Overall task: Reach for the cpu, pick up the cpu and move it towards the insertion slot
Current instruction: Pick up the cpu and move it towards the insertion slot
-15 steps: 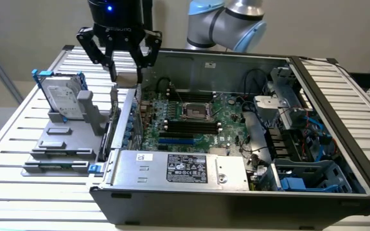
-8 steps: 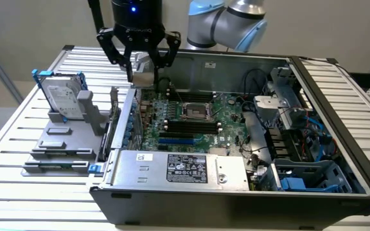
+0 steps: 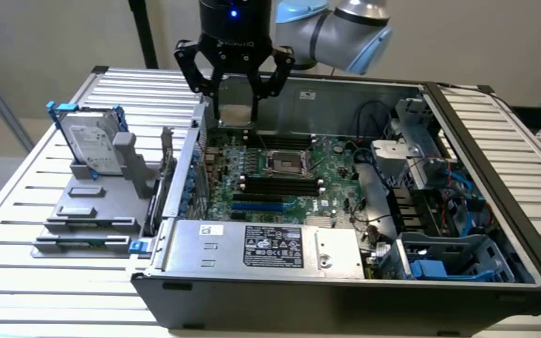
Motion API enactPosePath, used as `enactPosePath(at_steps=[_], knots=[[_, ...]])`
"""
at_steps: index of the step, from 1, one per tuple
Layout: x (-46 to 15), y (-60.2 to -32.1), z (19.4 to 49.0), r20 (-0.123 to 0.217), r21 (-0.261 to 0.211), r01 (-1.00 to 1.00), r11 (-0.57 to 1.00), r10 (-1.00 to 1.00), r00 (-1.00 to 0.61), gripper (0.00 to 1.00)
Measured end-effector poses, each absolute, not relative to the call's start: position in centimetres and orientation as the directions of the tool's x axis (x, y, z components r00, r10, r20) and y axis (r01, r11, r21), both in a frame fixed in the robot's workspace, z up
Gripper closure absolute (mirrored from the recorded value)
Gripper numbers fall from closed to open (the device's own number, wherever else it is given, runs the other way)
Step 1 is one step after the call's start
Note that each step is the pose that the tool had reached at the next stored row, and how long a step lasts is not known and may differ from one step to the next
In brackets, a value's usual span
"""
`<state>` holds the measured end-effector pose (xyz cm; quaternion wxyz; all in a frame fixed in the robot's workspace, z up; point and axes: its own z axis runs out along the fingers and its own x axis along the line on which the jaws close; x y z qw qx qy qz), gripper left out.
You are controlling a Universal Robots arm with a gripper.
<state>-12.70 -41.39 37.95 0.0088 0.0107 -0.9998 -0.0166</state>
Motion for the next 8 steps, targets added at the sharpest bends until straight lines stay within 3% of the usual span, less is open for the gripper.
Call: enactPosePath(at_steps=[8], knots=[[-10.3,-40.3,37.9,0.017,0.033,-0.021,0.999,-0.022,-1.000,0.46]])
